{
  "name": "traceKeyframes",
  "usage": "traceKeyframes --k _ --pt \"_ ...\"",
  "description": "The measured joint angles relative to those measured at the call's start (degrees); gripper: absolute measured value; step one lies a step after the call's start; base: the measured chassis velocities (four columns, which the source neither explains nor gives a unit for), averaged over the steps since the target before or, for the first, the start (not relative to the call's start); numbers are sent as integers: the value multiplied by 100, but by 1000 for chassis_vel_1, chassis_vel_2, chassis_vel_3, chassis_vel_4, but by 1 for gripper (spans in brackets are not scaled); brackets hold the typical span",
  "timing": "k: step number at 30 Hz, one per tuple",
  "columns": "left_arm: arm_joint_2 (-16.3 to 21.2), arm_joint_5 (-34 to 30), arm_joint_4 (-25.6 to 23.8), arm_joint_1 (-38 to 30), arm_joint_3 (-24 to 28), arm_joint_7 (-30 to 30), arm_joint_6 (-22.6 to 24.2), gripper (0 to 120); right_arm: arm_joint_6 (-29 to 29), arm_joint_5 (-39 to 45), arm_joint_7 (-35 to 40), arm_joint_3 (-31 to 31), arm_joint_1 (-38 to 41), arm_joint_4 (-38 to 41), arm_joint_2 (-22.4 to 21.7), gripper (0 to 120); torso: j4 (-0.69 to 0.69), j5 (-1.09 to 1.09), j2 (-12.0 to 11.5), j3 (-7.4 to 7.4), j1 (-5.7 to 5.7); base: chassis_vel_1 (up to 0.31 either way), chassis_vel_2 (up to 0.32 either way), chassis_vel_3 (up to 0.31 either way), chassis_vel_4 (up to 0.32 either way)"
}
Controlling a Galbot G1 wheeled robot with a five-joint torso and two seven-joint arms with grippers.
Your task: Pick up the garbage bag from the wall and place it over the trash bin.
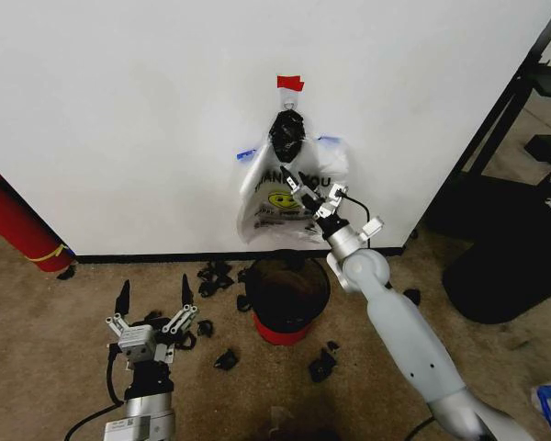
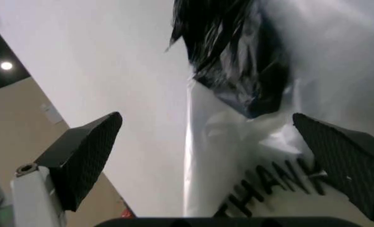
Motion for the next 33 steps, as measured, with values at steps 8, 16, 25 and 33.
traceKeyframes --k 8,16,25,33 --pt "-103 -11 66 -60 50 -17 -41 100 -25 -2 37 -111 346 -379 127 100 0 0 0 0 0 0 0 0 0" --pt "-20 -91 142 -146 57 -20 -41 100 -31 62 76 -72 439 -454 185 100 0 0 0 0 0 0 0 0 0" --pt "-28 -102 147 -157 92 -21 -38 100 -58 92 64 -37 462 -434 190 75 0 1 0 -1 0 0 0 0 0" --pt "-35 -102 147 -171 92 -21 -29 100 -58 88 103 -19 483 -450 225 47 0 1 0 0 0 0 0 0 0"
